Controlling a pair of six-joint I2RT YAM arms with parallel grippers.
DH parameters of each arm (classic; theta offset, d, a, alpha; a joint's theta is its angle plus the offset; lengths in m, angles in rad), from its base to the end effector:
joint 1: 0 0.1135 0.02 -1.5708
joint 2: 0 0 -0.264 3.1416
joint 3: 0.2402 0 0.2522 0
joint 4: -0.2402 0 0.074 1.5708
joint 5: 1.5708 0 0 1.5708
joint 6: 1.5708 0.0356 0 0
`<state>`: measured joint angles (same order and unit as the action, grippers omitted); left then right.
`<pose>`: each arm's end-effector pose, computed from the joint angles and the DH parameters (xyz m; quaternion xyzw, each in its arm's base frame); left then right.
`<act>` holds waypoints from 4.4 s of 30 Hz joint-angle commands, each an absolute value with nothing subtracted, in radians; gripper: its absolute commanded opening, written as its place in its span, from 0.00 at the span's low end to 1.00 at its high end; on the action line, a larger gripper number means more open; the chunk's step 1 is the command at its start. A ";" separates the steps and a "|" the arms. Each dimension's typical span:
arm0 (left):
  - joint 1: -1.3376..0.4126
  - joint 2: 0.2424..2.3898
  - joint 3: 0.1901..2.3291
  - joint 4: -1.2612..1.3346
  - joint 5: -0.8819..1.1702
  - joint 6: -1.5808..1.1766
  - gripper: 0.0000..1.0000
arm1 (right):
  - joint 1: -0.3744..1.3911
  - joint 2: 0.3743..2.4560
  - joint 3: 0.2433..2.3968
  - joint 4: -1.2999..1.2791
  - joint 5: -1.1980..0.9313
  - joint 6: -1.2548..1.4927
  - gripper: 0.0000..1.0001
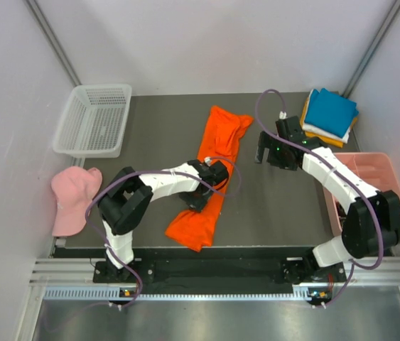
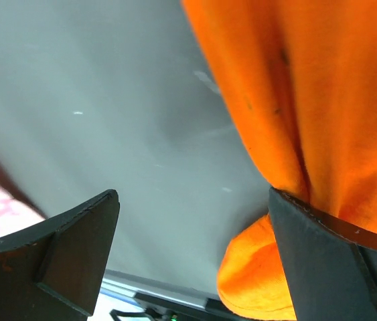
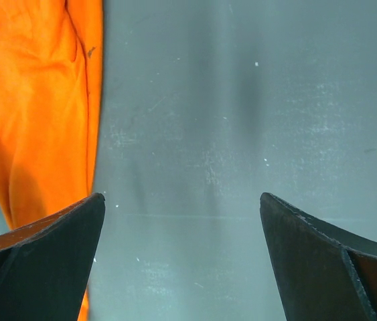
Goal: Fold and stack the t-shirts
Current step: Rotate the tshirt 90 degrees
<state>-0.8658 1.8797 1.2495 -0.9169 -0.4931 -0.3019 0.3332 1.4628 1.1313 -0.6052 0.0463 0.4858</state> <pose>0.2306 -0.2450 0.1638 0.2670 0.9322 0.1973 0.1441 0.2912 0.0990 0.2647 0.0796 0.9466 0.1039 0.2947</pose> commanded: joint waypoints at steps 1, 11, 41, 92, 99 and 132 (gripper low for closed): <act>-0.919 1.901 1.262 -0.838 -0.273 -0.368 0.99 | 0.347 1.387 1.173 -0.637 0.092 0.497 0.99; -0.991 1.983 1.397 -0.712 -0.072 -0.361 0.99 | 0.347 1.310 1.172 -0.698 0.144 0.508 0.99; -0.884 1.344 1.133 -0.830 -0.180 -0.322 0.99 | 0.344 1.315 1.114 -0.655 0.084 0.531 0.99; -1.255 1.483 0.853 -0.388 -0.198 -0.560 0.53 | 0.345 1.298 0.976 -0.621 0.049 0.554 0.99; -1.253 1.500 0.851 -0.397 -0.242 -0.566 0.49 | 0.345 1.305 0.977 -0.620 0.043 0.557 0.99; -1.253 1.433 0.887 -0.479 -0.244 -0.565 0.00 | 0.345 1.316 0.973 -0.614 0.034 0.561 0.99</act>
